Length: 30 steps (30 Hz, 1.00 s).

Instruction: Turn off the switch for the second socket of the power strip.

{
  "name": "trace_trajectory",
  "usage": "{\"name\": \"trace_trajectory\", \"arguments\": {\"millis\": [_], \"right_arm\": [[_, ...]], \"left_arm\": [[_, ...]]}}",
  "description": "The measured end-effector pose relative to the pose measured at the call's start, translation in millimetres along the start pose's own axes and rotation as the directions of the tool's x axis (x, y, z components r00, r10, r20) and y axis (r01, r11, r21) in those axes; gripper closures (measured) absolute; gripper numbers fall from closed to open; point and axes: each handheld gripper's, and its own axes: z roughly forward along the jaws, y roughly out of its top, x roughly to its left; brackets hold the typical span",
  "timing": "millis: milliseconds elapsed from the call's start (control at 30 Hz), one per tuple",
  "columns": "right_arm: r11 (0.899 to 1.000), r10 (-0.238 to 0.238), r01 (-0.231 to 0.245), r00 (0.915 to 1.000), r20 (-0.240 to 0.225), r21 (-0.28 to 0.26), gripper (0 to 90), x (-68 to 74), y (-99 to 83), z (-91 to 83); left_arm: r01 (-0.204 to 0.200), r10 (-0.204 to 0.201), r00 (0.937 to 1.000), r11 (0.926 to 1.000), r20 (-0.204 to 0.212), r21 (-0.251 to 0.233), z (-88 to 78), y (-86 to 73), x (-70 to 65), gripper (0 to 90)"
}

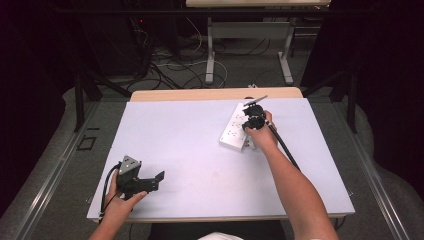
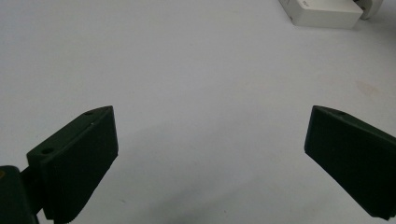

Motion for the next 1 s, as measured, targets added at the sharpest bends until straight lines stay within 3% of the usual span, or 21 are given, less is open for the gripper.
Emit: {"name": "trace_trajectory", "arguments": {"millis": [167, 333, 567, 700, 1000], "right_arm": [[1.0, -0.002, 0.002, 1.0, 0.001, -0.002, 90.0, -1.8, -1.0, 1.1], [0.999, 0.039, -0.039, 0.9991, -0.017, -0.012, 90.0, -2.4, -3.6, 2.0], [1.0, 0.024, -0.025, 0.9994, -0.026, -0.02, 90.0, -3.5, -4.5, 1.9], [0.999, 0.039, -0.039, 0.999, -0.022, -0.017, 89.9, -2.6, -4.2, 1.9], [0.997, 0.072, -0.073, 0.9963, -0.047, -0.022, 82.4, -6.5, -3.7, 1.1]], "left_arm": [[-0.008, 0.008, 1.0, 1.0, -0.002, 0.0, -0.5, 0.2, 0.2, 2.7], [-0.008, 0.008, 1.0, 1.0, -0.003, 0.0, -0.4, 0.1, 0.2, 2.7], [0.0, 0.0, 1.0, 1.0, -0.001, -0.002, 0.1, 0.1, -0.6, 2.7], [-0.001, 0.001, 1.0, 1.0, -0.001, -0.001, 0.1, 0.1, -0.5, 2.7], [0.0, 0.0, 1.0, 1.0, 0.002, -0.003, 0.4, 0.7, -0.5, 2.8]]}}
